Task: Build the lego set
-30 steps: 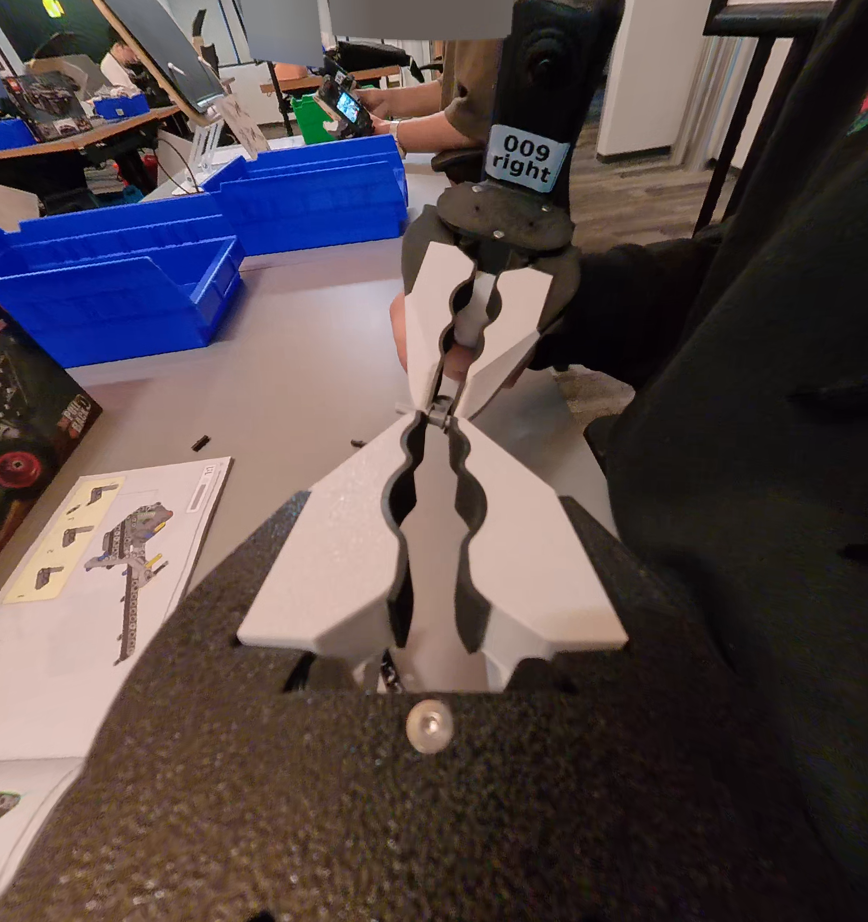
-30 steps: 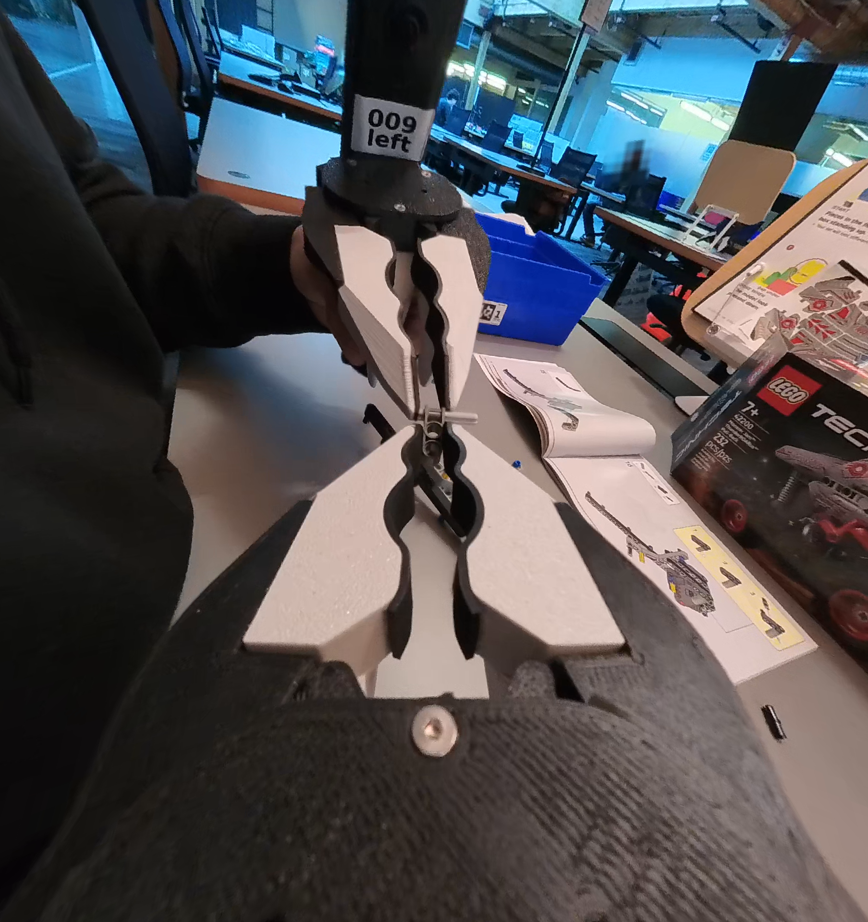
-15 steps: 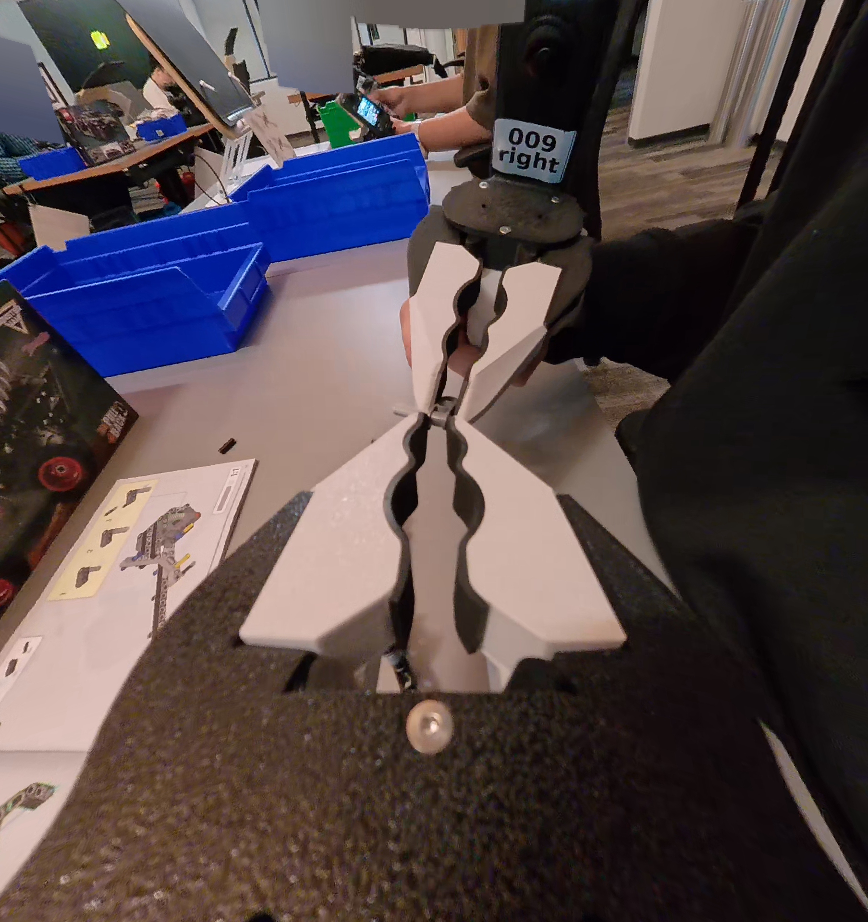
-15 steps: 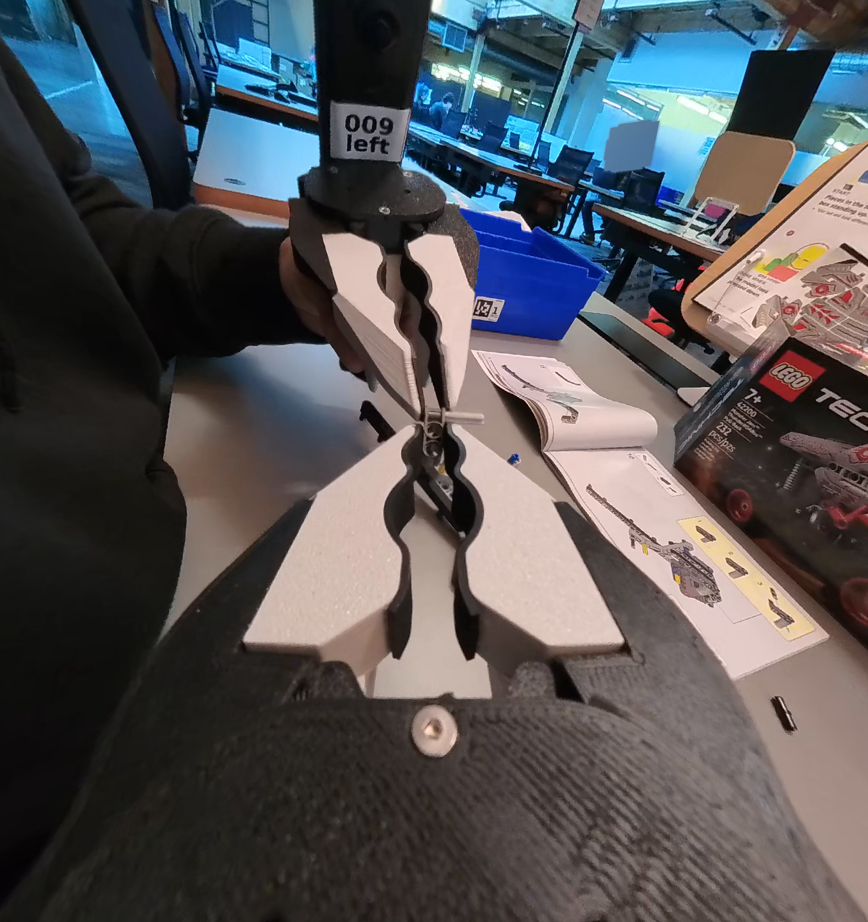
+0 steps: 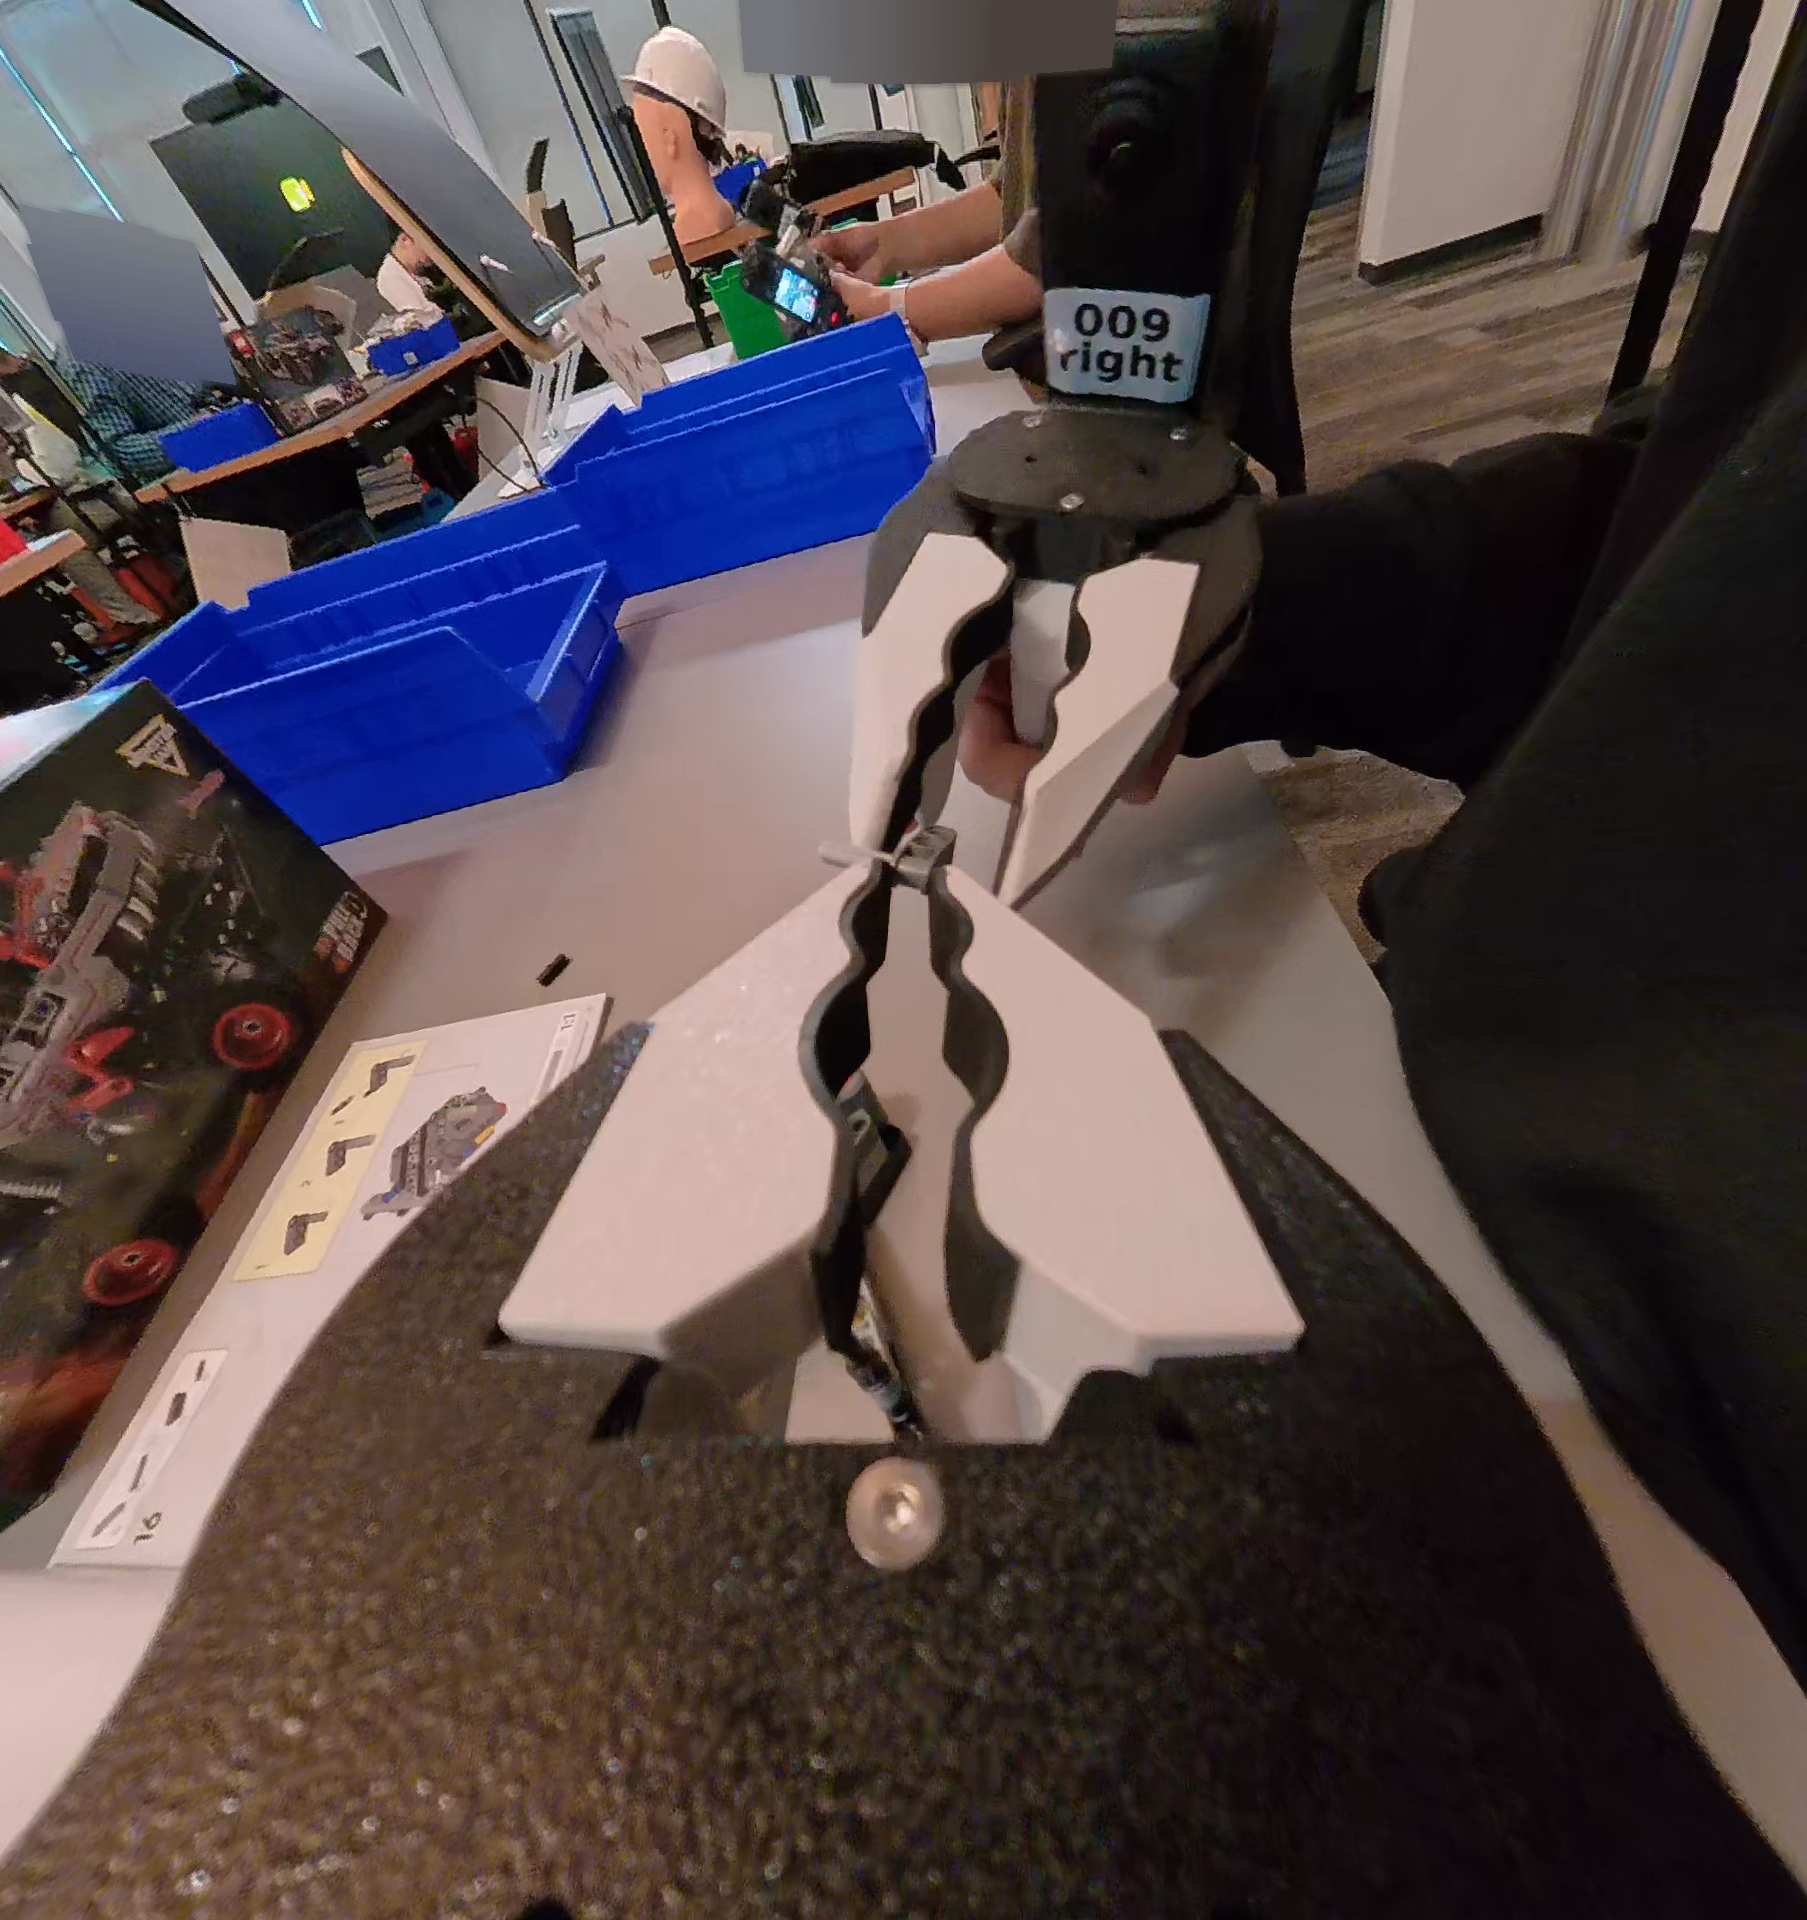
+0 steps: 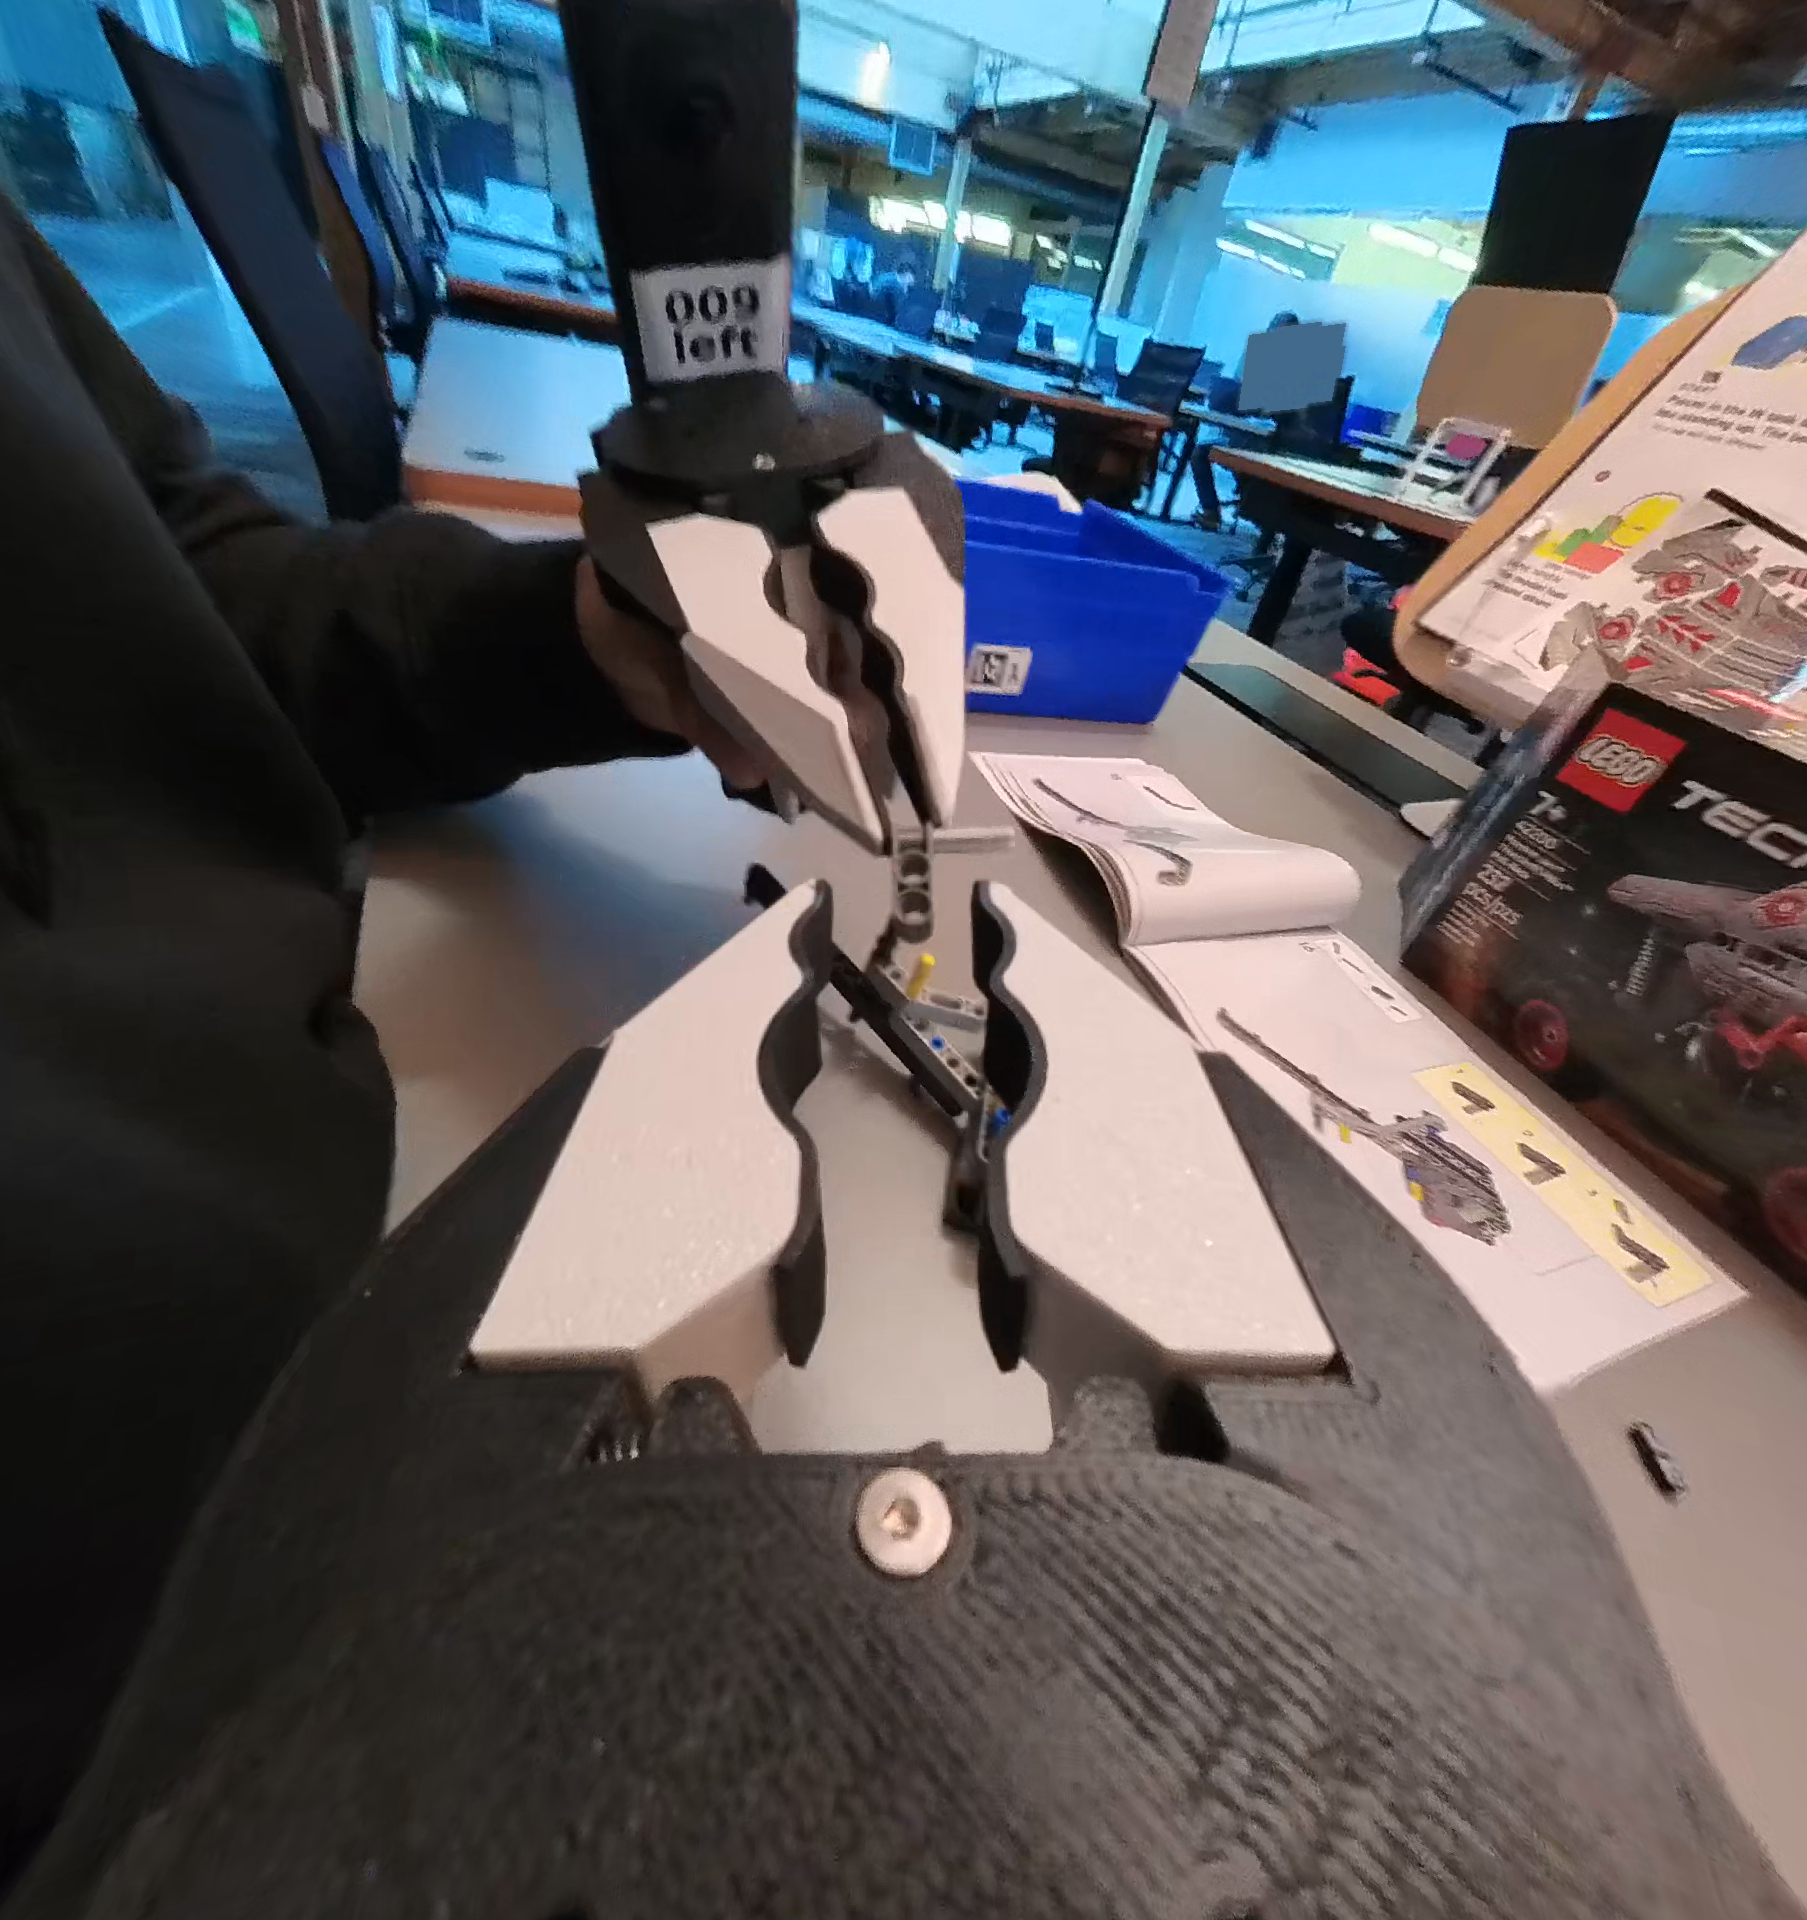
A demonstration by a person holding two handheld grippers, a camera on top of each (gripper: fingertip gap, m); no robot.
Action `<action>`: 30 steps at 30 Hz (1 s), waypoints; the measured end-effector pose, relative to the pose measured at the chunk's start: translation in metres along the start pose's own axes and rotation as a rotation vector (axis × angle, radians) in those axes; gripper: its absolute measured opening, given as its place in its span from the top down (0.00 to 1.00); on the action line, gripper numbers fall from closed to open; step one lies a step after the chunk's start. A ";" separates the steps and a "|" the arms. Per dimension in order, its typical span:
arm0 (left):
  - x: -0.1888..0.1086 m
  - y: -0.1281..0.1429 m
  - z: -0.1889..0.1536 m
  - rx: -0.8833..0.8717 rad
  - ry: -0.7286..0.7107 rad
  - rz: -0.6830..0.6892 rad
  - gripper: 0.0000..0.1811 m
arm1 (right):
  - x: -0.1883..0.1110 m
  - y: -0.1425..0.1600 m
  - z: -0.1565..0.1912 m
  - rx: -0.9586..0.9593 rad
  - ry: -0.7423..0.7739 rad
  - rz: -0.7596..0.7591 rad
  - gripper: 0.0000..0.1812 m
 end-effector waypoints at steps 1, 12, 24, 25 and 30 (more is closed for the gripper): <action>0.000 -0.001 0.001 0.007 -0.006 0.001 0.97 | 0.000 0.001 -0.001 -0.029 0.012 0.015 0.87; 0.009 -0.003 -0.002 0.046 0.009 -0.001 0.97 | -0.005 -0.004 -0.003 -0.097 0.014 0.020 0.97; 0.003 -0.016 0.002 -0.513 0.190 -0.127 0.88 | -0.019 -0.015 0.010 -0.190 -0.091 -0.076 0.97; 0.004 -0.016 0.000 -0.551 0.220 -0.117 0.88 | -0.018 -0.012 0.012 -0.212 -0.104 -0.042 0.97; 0.013 -0.006 -0.013 -0.645 0.321 0.007 0.96 | -0.012 -0.004 0.023 -0.297 -0.148 0.045 0.97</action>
Point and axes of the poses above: each gripper's, where its closed fingertips meet, x out along the fingers, y out of its underside, z = x × y across the jaws, the point moved 2 cm from there along -x, back along the fingers, and after that the axes turned 6 degrees about -z, right-handed, at the moved point
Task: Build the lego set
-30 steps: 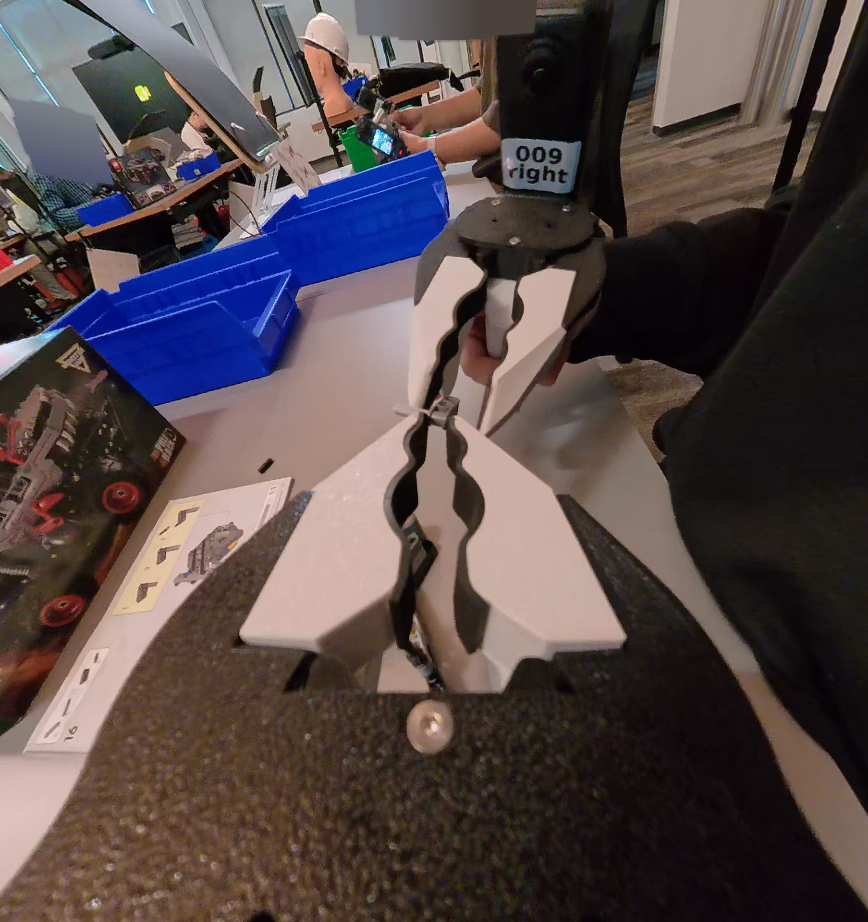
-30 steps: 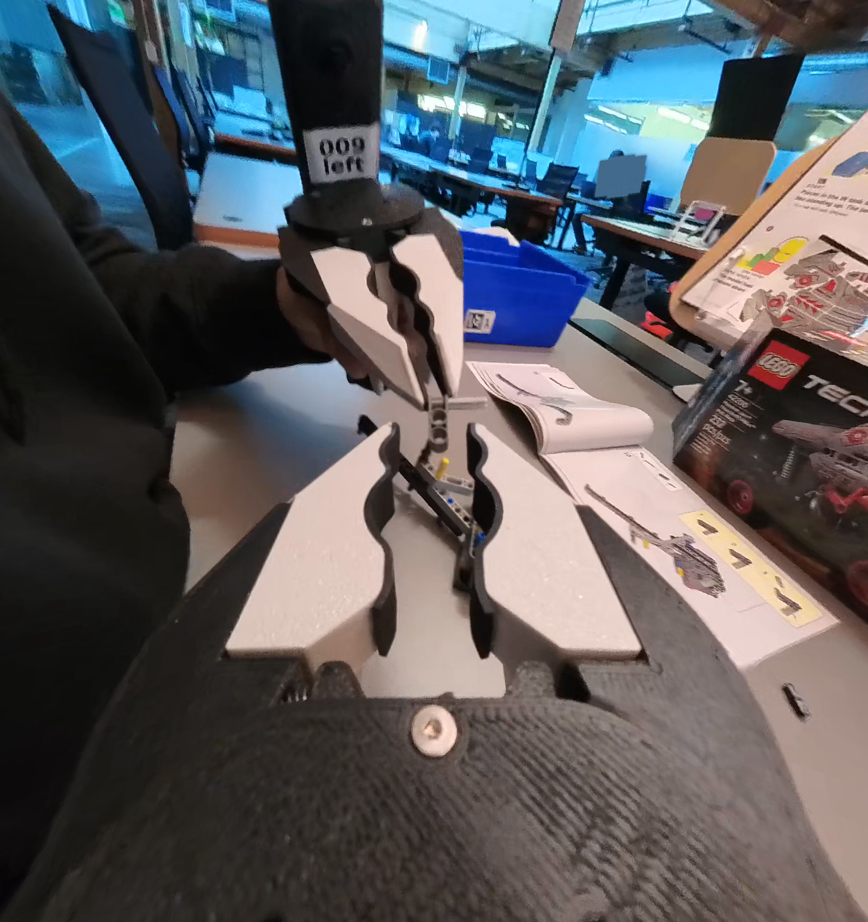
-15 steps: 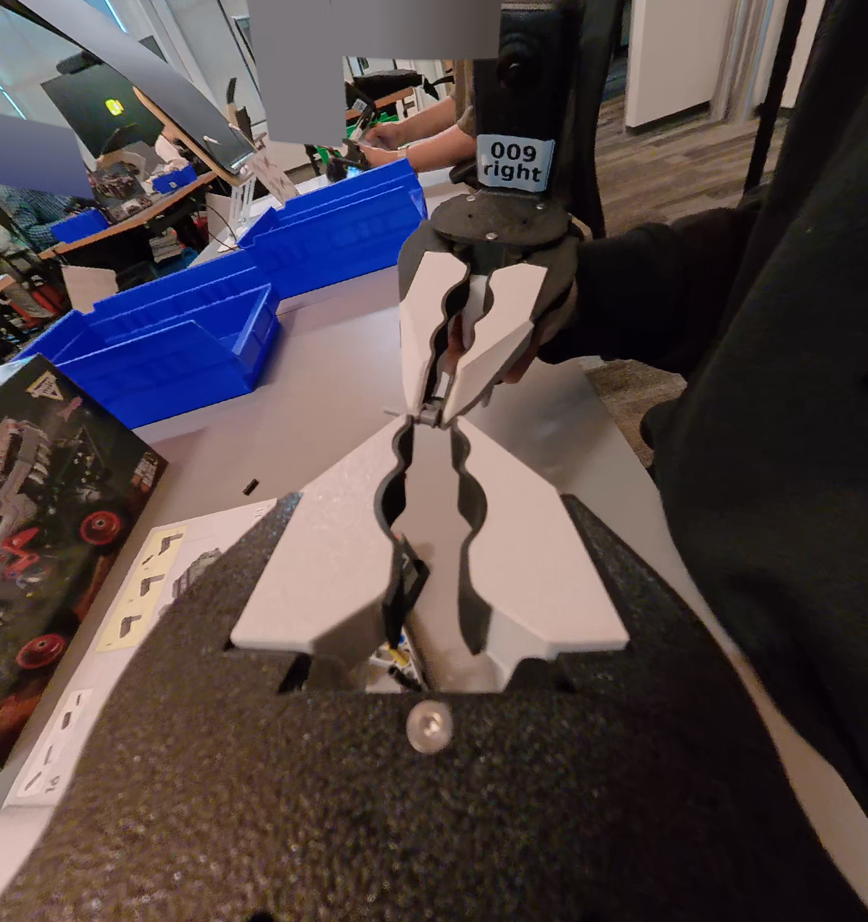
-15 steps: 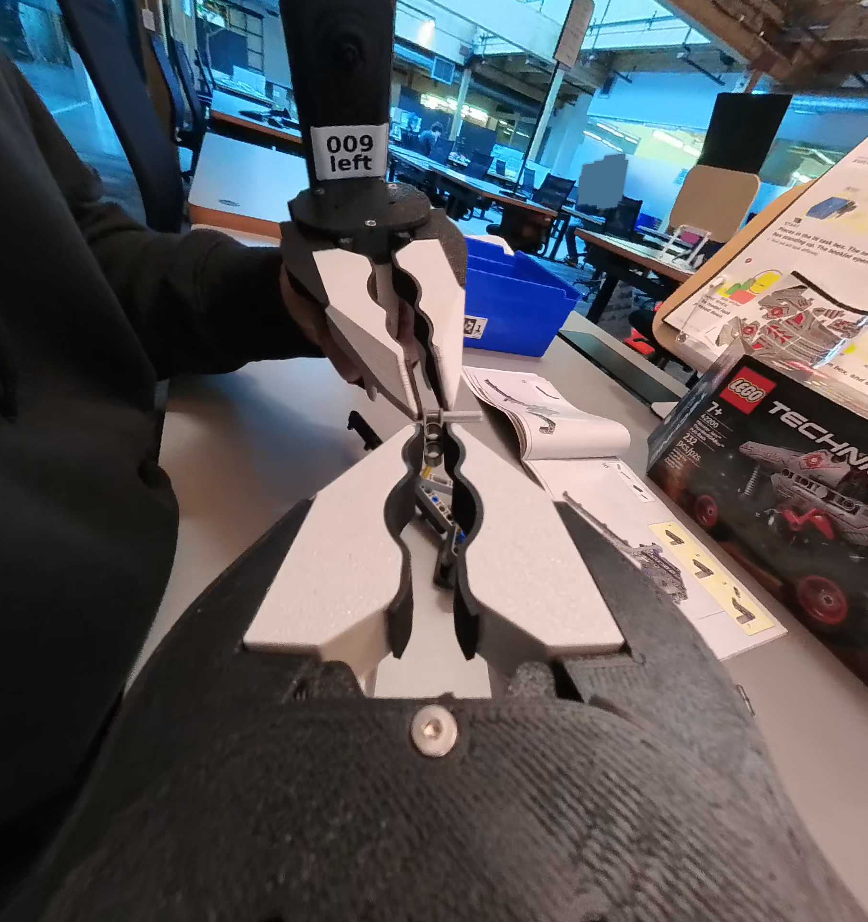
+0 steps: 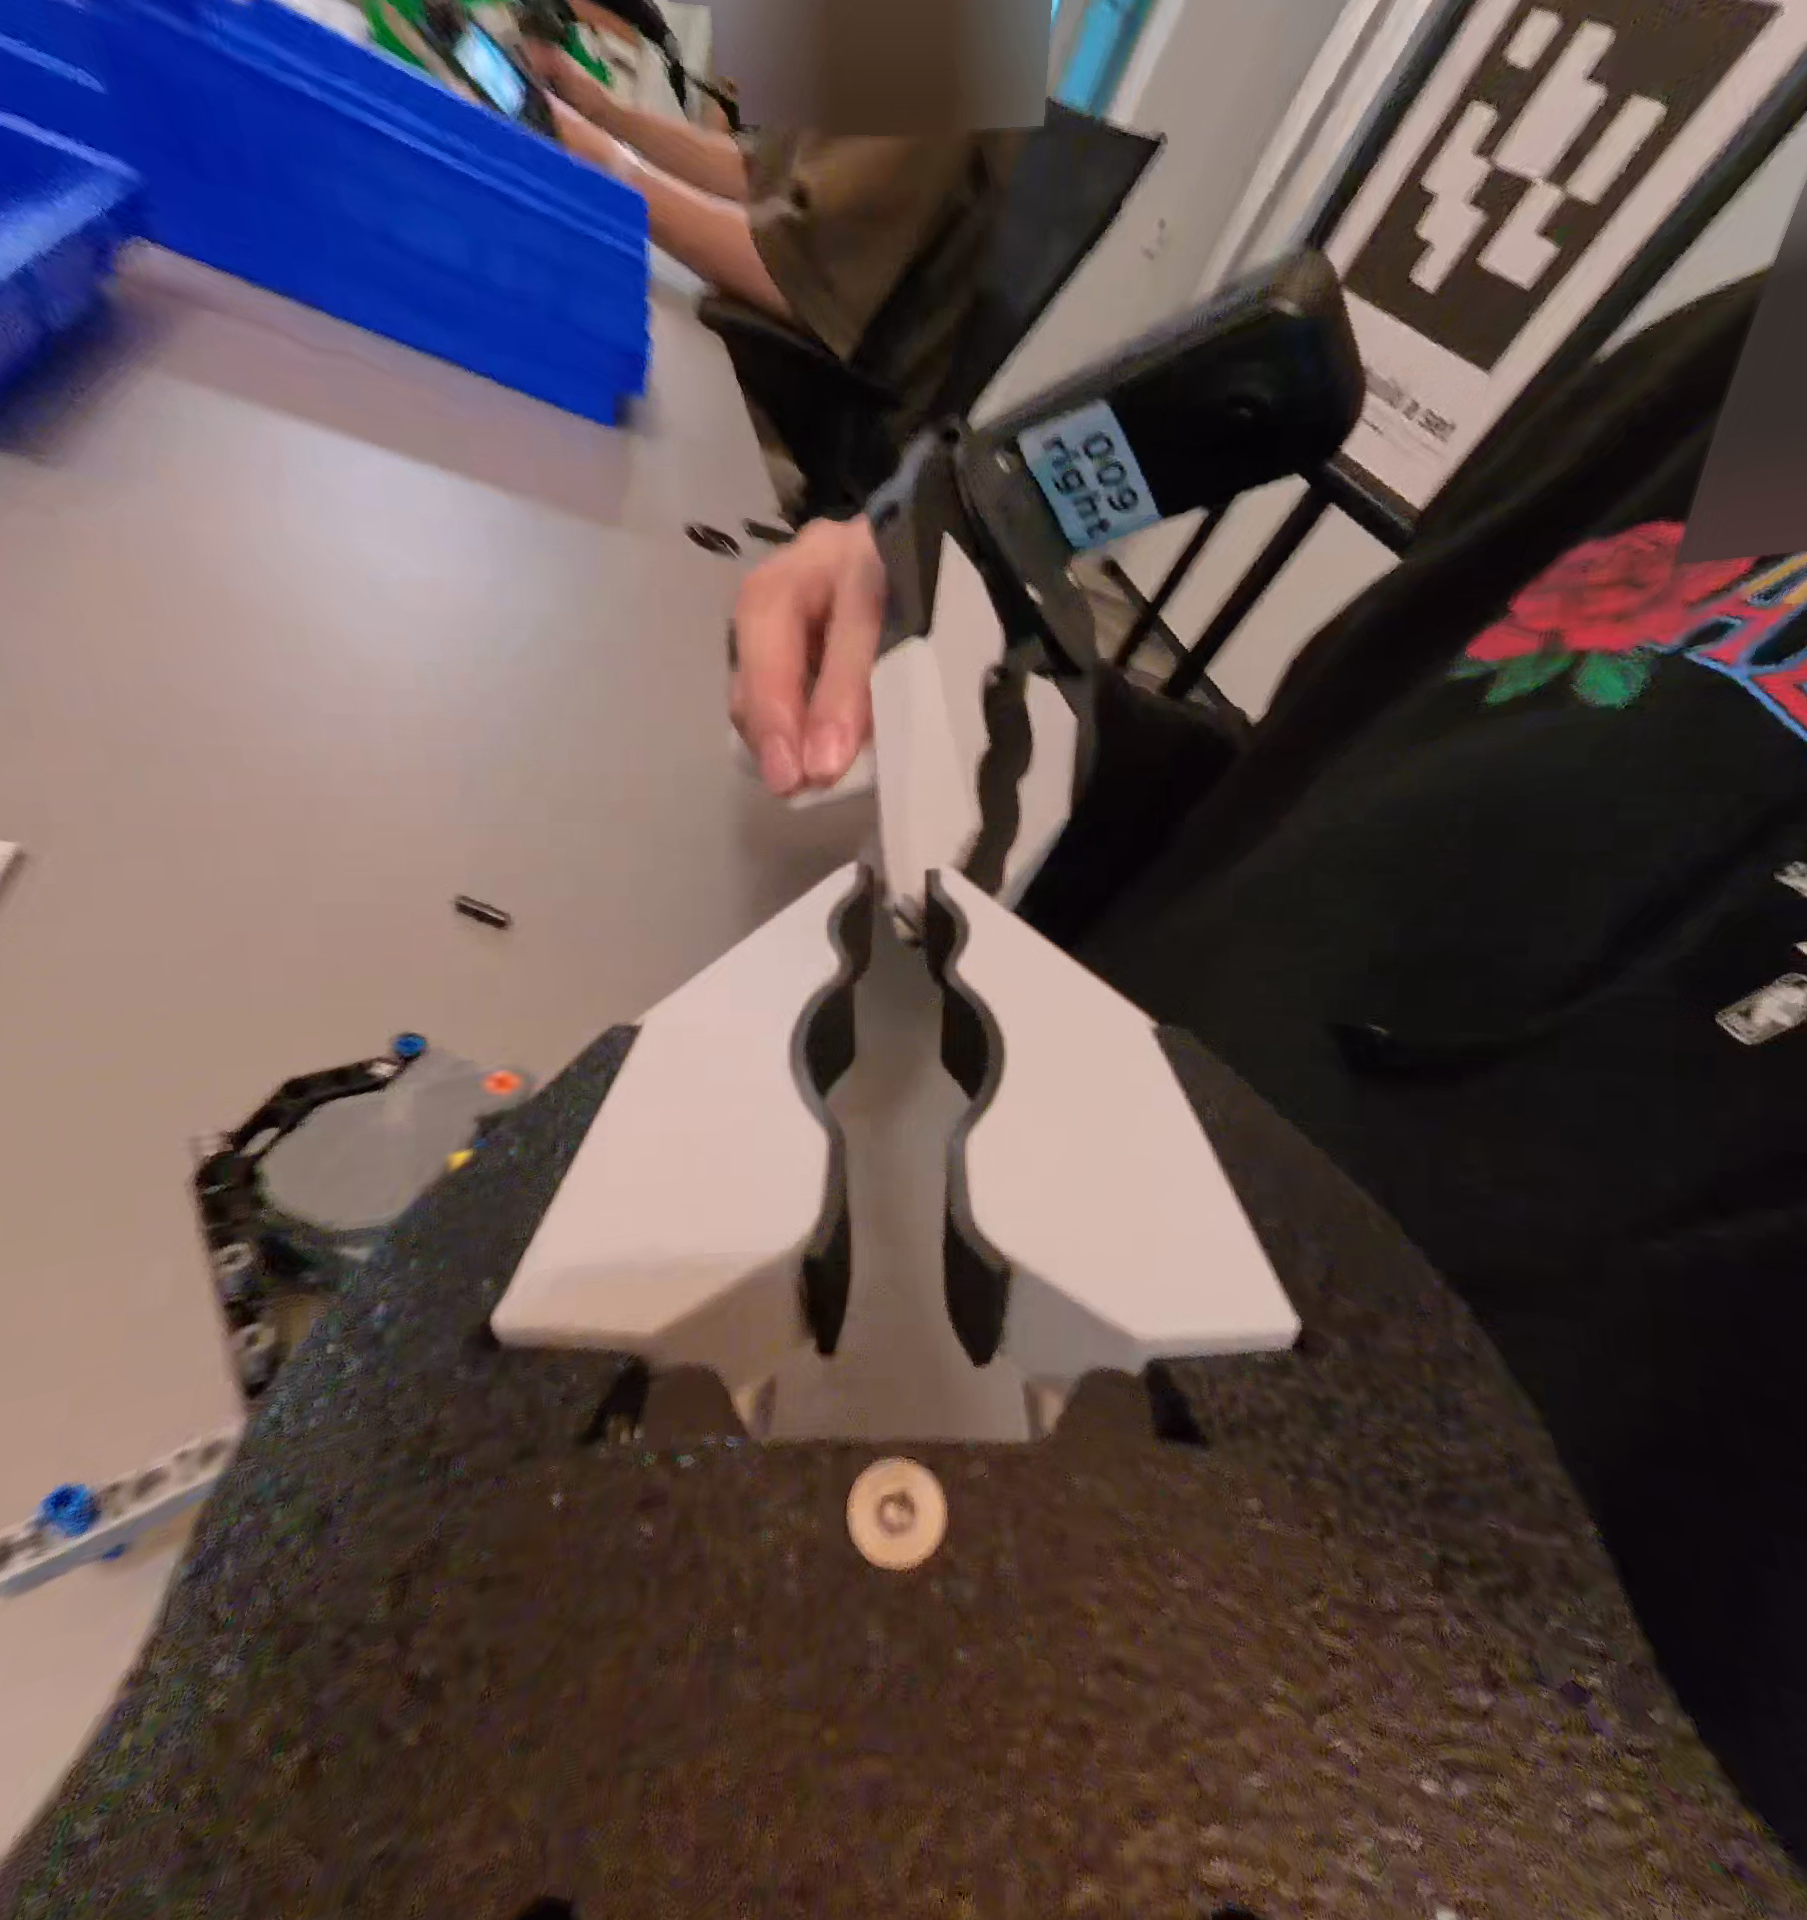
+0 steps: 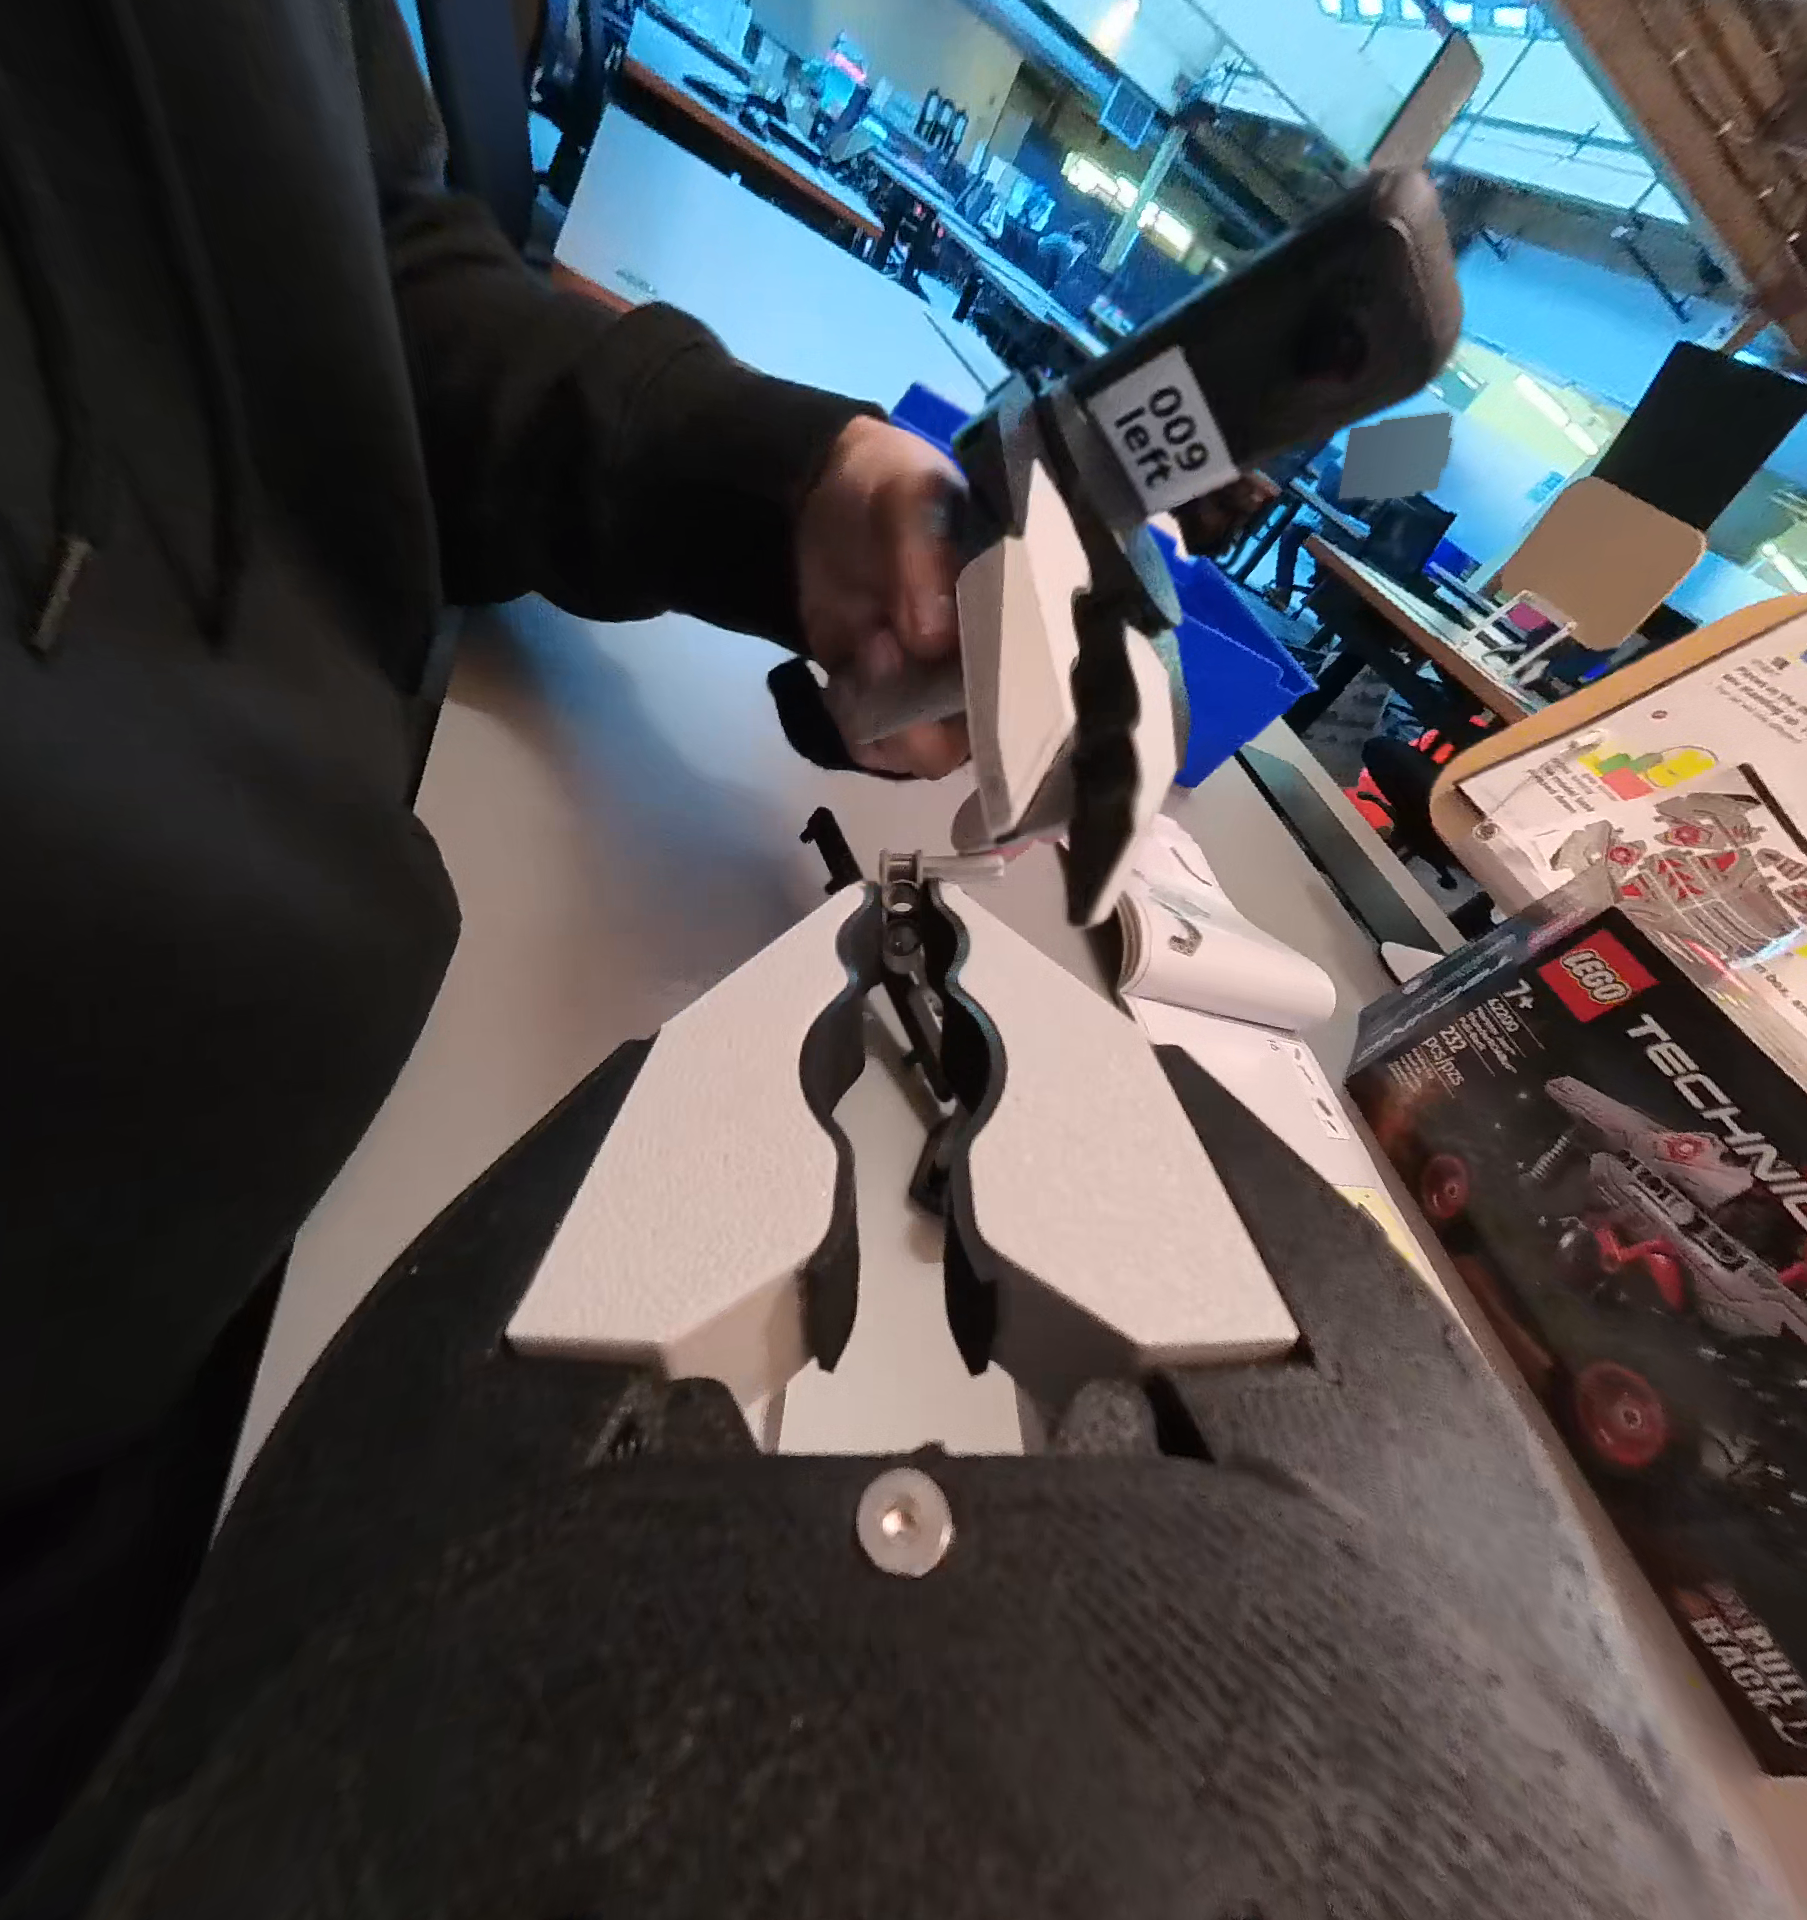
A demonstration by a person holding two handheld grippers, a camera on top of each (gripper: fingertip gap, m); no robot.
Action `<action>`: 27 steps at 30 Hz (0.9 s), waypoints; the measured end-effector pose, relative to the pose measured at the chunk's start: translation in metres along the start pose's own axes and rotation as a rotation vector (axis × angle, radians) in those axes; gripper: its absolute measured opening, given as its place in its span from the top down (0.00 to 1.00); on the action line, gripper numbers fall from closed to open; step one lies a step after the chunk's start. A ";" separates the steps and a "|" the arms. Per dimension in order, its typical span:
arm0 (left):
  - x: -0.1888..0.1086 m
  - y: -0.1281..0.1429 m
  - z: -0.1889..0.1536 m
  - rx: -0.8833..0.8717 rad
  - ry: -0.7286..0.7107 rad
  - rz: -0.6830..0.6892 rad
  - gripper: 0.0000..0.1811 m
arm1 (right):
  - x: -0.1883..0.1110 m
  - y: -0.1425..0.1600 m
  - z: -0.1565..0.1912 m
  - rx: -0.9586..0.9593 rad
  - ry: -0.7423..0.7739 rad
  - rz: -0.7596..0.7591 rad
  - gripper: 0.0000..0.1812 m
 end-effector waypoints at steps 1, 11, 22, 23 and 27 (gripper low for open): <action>0.002 0.003 -0.003 -0.016 0.026 0.027 0.96 | 0.001 0.000 0.000 -0.008 0.001 0.009 0.97; 0.009 -0.013 0.014 -0.287 -0.051 -0.147 0.99 | -0.008 0.009 -0.018 -0.009 0.121 0.032 0.94; 0.007 -0.051 0.033 -0.151 -0.321 -0.596 1.00 | -0.023 0.019 -0.063 0.211 0.477 -0.001 0.76; 0.009 -0.051 0.032 -0.140 -0.321 -0.596 0.99 | -0.022 0.019 -0.064 0.222 0.492 -0.009 0.77; 0.011 -0.053 0.029 -0.041 -0.338 -0.622 1.00 | -0.022 0.015 -0.069 0.347 0.519 -0.091 0.81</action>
Point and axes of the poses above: each gripper's, where its closed fingertips meet, x out along the fingers, y out of its underside, z = x × y across the jaws, the point moved 2 cm from there along -x, back along the fingers, and after that the axes turned 6 degrees about -z, right-handed, at the moved point
